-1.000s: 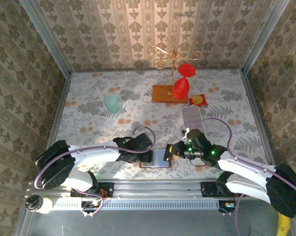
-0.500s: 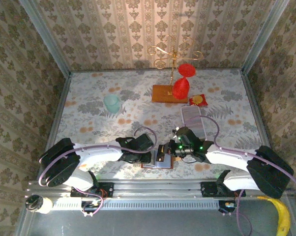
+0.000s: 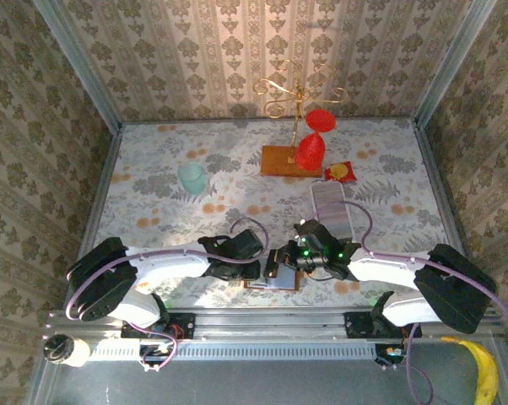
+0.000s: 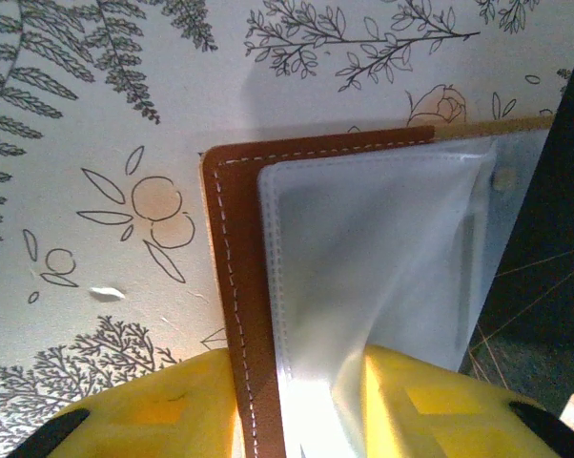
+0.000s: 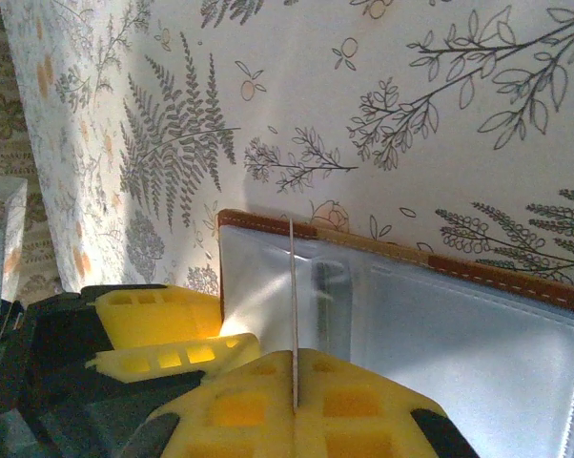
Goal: Put the credit cards into the card holder
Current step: Insert the credit card into the card slot.
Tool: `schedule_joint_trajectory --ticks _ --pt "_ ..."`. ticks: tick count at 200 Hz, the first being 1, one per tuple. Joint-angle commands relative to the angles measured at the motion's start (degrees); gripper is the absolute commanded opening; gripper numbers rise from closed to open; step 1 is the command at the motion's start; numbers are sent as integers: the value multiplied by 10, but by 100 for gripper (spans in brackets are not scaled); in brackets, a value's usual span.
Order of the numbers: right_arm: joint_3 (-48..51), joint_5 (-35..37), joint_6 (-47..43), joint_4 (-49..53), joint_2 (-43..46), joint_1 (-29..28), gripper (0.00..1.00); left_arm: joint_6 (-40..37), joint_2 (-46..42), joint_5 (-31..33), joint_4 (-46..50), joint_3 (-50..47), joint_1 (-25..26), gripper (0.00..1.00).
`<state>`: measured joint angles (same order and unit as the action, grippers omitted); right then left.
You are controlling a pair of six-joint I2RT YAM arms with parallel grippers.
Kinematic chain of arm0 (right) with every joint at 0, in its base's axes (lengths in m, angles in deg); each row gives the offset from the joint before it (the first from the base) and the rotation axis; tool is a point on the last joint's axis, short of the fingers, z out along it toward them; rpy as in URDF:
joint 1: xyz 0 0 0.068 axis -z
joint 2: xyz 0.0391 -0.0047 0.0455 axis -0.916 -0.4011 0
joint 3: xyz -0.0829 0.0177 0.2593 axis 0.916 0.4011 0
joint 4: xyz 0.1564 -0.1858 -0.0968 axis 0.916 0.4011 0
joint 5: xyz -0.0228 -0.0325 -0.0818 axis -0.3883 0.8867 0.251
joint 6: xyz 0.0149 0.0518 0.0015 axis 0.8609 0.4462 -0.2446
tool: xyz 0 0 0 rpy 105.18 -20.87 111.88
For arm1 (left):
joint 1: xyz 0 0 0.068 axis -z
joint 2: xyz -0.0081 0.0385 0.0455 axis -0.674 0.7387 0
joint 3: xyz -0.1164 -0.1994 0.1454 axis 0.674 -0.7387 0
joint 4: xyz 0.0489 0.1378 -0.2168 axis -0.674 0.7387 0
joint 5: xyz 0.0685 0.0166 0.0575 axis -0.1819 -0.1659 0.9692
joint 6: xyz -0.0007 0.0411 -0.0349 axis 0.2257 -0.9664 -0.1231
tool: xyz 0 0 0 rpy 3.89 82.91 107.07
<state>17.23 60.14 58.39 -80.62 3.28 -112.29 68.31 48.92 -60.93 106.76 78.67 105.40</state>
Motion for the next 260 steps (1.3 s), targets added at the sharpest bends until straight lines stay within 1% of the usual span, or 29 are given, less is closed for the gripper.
schedule_joint_trajectory --ticks 1,78,135,152,191,208,223,245,260 --pt "10 24 12 -15 -1 -7 0 9 -8 -8 7 -10 3 37" --pt "21 26 4 -7 -6 -11 0 8 -17 -10 4 -14 3 37" --pt "21 -18 10 -33 -34 -20 0 17 -21 -14 -8 -21 3 37" --pt "24 -18 16 -30 -34 -24 0 31 -32 -13 -26 -36 3 39" --pt "39 -4 28 -26 -23 -29 0 63 -60 0 -55 -64 2 46" --pt "41 -7 27 -22 -22 -30 0 75 -67 2 -72 -77 2 48" --pt "42 -12 22 -28 -24 -30 0 83 -69 -4 -96 -87 2 47" --pt "42 -23 19 -39 -29 -30 0 93 -72 -4 -113 -95 3 40" --pt "40 -33 15 -44 -34 -31 1 95 -78 0 -115 -99 3 38"
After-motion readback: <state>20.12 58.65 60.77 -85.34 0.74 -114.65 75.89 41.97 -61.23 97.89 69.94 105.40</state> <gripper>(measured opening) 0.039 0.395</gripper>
